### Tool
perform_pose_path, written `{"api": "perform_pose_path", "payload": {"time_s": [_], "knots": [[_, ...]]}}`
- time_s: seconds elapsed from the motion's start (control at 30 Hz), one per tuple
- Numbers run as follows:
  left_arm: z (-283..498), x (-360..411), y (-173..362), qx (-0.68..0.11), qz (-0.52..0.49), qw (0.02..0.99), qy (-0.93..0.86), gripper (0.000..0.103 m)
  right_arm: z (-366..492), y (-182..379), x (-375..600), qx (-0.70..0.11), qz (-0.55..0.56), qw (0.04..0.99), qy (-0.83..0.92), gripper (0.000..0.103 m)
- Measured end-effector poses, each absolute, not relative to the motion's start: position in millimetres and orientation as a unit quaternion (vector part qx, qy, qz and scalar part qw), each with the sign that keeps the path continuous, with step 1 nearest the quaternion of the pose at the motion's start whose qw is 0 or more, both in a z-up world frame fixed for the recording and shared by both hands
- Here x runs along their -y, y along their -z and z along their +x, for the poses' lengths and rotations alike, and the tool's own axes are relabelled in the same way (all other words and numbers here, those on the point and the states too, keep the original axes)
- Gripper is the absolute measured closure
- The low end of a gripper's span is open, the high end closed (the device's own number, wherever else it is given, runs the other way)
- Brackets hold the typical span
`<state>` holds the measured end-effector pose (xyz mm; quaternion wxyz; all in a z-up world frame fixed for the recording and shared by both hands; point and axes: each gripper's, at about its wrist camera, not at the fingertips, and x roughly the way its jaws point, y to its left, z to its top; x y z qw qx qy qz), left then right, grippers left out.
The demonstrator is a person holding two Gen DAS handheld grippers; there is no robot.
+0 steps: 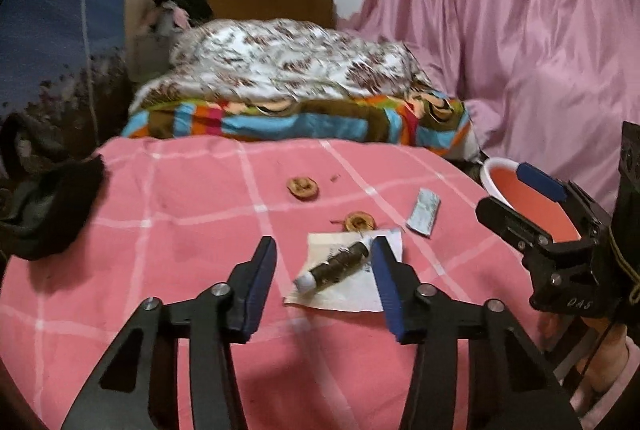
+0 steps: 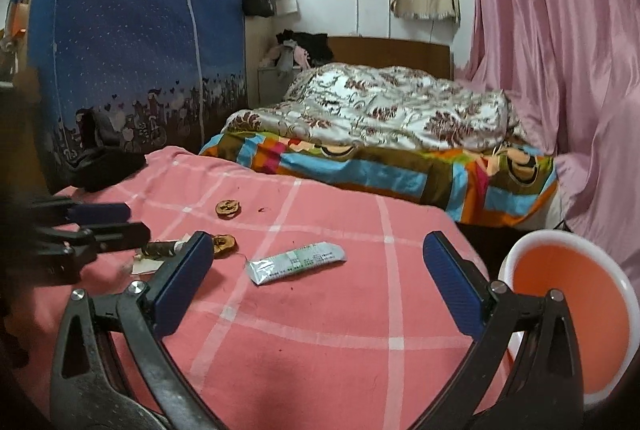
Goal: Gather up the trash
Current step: 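Grasp the dark wrapped stick with the left tool while the right tool grasps the thin white-green tube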
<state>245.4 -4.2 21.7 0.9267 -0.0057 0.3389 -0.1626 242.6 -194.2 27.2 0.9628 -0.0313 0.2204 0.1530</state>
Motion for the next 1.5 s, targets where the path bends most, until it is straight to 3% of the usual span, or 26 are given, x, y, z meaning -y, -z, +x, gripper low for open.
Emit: {"api": "perform_pose_path", "payload": {"time_s": [0.1,0.27,0.33,0.63,0.7,0.93,1.07,1.17,1.5], "knots": [[253,6,-15,-0.356,-0.010,0.917,0.181,0.068,251,-24,200,-0.241,-0.019,0.957,-0.157,0.000],[264,12,-4,-0.390,-0.010,0.899,0.199,0.071,266,-13,199,-0.288,-0.007,0.943,-0.167,0.021],[265,14,-1,-0.393,-0.004,0.899,0.194,0.072,271,-9,196,-0.305,-0.002,0.936,-0.175,0.024],[268,1,0,-0.396,-0.028,0.900,0.179,0.091,289,2,182,-0.350,0.018,0.917,-0.189,0.027],[266,2,-2,-0.396,-0.030,0.901,0.176,0.093,296,4,181,-0.361,0.029,0.913,-0.185,0.033],[261,4,-5,-0.393,-0.022,0.903,0.172,0.094,302,7,167,-0.373,0.024,0.907,-0.196,0.072],[259,5,-6,-0.389,-0.026,0.904,0.173,0.095,294,4,160,-0.360,0.004,0.910,-0.205,0.086],[255,6,-10,-0.379,-0.027,0.909,0.169,0.095,286,1,156,-0.346,-0.013,0.914,-0.210,0.090],[228,17,-28,-0.324,-0.011,0.933,0.158,0.095,255,-18,172,-0.277,-0.011,0.935,-0.220,0.091]]}}
